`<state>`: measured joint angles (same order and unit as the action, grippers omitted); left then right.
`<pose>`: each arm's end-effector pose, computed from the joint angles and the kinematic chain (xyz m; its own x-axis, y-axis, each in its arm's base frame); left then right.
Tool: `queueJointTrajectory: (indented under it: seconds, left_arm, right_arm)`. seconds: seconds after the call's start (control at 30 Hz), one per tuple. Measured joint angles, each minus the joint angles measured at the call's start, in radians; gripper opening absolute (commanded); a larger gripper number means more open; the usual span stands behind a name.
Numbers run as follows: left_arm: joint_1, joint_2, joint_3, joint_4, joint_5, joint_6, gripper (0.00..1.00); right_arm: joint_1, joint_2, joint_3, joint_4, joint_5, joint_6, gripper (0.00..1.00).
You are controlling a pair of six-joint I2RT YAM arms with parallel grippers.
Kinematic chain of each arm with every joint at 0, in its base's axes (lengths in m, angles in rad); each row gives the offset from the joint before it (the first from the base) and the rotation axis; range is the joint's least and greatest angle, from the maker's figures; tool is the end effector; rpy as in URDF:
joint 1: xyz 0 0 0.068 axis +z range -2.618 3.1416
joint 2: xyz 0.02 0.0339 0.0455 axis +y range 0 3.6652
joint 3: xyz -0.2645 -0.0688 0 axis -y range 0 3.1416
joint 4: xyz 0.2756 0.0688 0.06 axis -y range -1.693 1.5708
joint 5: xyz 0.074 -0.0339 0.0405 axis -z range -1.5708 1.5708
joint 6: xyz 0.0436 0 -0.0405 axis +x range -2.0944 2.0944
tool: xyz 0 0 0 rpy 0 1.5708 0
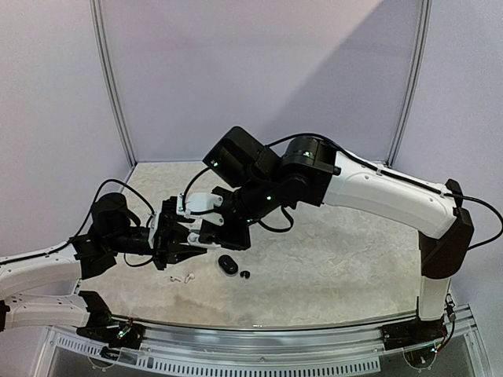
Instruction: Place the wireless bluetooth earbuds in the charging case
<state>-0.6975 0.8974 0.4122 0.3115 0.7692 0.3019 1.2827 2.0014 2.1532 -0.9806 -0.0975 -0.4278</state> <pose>0.1572 -0.1713 0.2266 0.1669 0.1389 -0.9761 0.9813 0.0726 0.1781 0.1303 0.4548 0.3683 0.2131 -0.7342 -0.6446 -0.9721 -0.0933 -0.2151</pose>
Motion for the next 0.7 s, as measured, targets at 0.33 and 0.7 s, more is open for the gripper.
queueJointTrajectory:
  seconds: [0.33, 0.7]
  left_arm:
    - [-0.002, -0.001, 0.0, -0.001, -0.022, 0.002, 0.0]
    - [-0.005, -0.002, 0.0, -0.002, -0.023, 0.009, 0.0]
  right_arm:
    - [0.0, 0.019, 0.036, -0.039, 0.038, 0.0, 0.01]
    - [0.0, 0.04, 0.064, -0.059, 0.058, -0.005, 0.07]
